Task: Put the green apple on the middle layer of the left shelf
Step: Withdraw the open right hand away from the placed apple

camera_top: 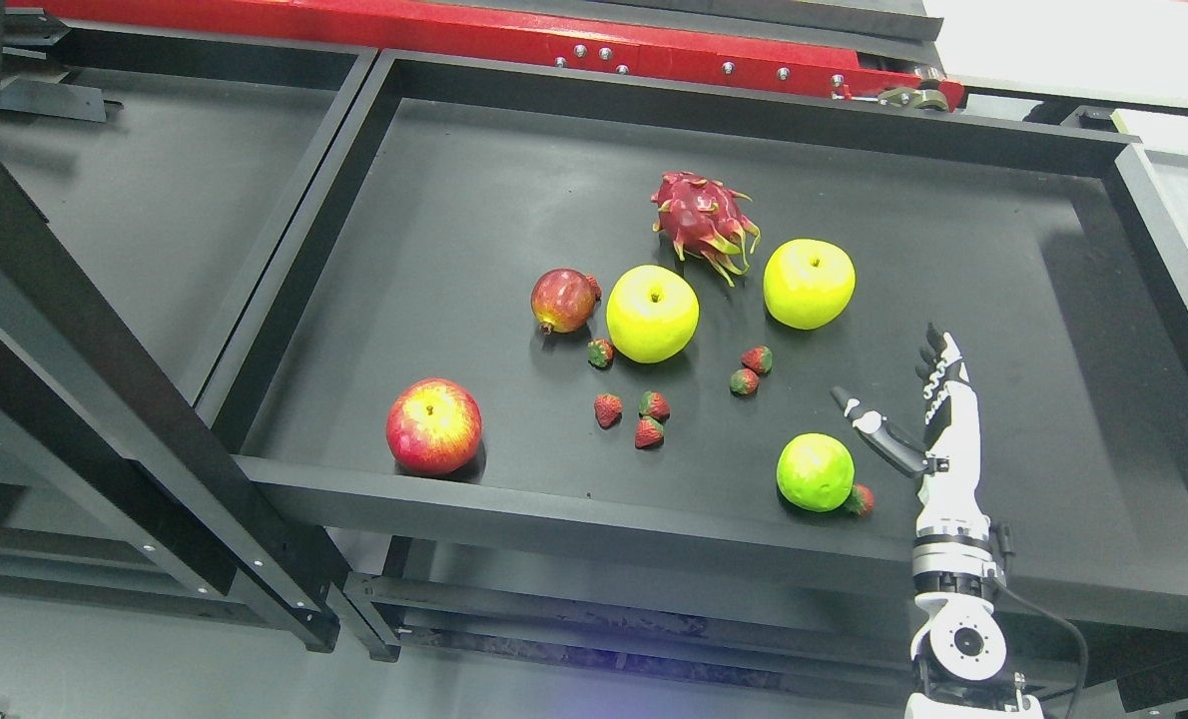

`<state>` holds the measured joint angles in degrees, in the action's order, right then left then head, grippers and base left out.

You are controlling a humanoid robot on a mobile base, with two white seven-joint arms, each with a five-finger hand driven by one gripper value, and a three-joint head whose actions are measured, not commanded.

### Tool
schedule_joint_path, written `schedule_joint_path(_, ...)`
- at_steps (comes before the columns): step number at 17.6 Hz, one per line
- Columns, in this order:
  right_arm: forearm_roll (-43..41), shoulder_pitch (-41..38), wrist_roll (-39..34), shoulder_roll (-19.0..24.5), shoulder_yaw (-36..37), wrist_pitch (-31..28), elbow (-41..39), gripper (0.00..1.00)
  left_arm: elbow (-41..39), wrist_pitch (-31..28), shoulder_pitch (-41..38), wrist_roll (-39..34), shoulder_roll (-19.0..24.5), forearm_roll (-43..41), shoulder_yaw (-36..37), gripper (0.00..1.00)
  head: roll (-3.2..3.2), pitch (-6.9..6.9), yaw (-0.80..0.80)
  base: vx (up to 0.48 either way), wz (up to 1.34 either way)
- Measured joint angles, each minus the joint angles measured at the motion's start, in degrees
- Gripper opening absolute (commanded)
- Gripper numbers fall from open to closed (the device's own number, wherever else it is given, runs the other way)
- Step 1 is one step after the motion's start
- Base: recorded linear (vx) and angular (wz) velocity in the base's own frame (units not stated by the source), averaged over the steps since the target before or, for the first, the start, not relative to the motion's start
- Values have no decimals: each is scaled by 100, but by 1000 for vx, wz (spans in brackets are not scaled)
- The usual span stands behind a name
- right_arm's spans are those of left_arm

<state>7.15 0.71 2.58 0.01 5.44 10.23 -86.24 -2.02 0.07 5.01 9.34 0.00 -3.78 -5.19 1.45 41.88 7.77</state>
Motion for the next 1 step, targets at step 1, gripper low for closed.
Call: schedule_joint_path(1, -10, -10, -12, 0, -10, 2, -21, 100, 0, 0, 0, 0, 0, 0, 0, 100, 0, 0, 0, 0, 0)
